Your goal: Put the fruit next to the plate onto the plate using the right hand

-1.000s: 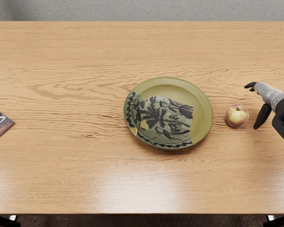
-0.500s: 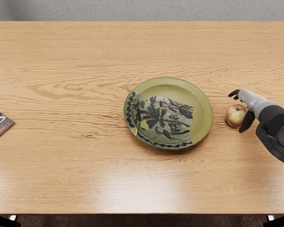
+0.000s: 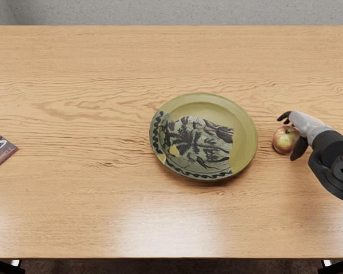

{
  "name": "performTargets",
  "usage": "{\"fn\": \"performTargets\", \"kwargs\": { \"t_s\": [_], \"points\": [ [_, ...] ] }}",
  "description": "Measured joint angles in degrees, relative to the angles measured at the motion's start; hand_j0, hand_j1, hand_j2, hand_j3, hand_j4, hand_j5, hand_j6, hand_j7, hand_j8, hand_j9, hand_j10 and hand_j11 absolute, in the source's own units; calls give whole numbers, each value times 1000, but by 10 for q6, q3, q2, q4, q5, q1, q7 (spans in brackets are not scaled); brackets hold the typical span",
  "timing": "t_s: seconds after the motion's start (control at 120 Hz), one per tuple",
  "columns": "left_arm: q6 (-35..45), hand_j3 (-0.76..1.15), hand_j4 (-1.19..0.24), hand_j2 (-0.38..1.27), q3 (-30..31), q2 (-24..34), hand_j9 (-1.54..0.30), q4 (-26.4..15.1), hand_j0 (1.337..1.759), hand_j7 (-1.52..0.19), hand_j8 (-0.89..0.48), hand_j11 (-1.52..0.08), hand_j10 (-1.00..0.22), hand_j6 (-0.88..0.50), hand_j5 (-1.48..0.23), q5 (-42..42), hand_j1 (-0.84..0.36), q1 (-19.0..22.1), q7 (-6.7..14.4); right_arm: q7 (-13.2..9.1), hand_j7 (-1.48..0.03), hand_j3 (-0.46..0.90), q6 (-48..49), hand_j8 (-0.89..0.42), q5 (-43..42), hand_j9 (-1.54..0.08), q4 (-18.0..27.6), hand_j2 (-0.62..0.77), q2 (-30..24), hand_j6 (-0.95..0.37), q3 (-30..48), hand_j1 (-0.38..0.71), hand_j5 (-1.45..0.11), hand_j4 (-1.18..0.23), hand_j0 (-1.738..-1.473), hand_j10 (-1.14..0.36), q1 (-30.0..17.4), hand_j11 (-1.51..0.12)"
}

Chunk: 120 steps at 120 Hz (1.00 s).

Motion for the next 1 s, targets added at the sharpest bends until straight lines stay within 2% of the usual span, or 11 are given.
{"fn": "performTargets", "kwargs": {
  "t_s": [0.475,0.517,0.892,1.0],
  "points": [
    [0,0,0,0,0,0,0,0,1658,0,0,0,0,0,0,0,349,-4,0,0,-508,0,-7,-390,-8,-513,-33,-96,28,-404,1,109,-515,-388,-1657,-390,-9,-512],
    [0,0,0,0,0,0,0,0,1658,0,0,0,0,0,0,0,349,-4,0,-1,-513,-1,-8,-395,-9,-517,-34,-120,31,-381,1,114,-520,-393,-1656,-395,-10,-516],
    [0,0,0,0,0,0,0,0,1658,0,0,0,0,0,0,0,349,-4,0,-1,-596,-1,-9,-384,-11,-598,-36,-67,36,-354,1,141,-595,-466,-1654,-465,-12,-595],
    [0,0,0,0,0,0,0,0,1658,0,0,0,0,0,0,0,349,-4,0,-1,-632,-1,-10,-375,-11,-630,-36,-10,36,-353,1,154,-626,-498,-1654,-496,-13,-627]
  ]
}}
